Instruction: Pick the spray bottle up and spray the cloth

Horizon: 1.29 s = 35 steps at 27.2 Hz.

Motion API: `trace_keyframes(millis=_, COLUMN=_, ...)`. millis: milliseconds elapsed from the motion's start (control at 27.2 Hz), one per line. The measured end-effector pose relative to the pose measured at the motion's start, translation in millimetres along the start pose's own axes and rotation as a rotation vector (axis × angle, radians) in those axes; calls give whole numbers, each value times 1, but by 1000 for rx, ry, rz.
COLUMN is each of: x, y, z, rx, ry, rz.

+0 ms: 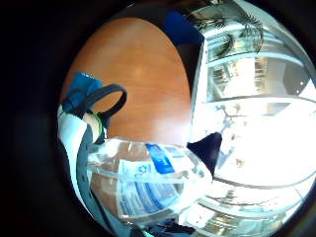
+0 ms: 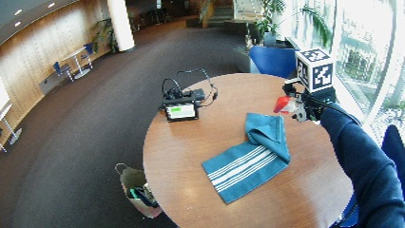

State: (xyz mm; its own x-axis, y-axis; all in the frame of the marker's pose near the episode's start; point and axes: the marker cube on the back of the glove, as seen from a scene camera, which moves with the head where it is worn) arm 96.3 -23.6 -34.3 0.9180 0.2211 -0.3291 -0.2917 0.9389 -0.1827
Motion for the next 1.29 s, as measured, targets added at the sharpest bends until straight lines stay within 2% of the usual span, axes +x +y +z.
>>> trace_keyframes(millis=294, x=-15, y=6, z=22, rx=-52, ry=315, rz=-45)
trace_keyframes(millis=699, x=1, y=8, z=19, rx=-50, ry=328, rz=-18)
trace_keyframes(millis=846, x=27, y=21, z=21, rx=-47, ry=228, rz=31)
trace_keyframes(millis=1030, x=48, y=33, z=1, rx=20, ry=-18, rz=76)
trace_keyframes(millis=1288, x=63, y=51, z=-46, rx=190, ry=-619, rz=96)
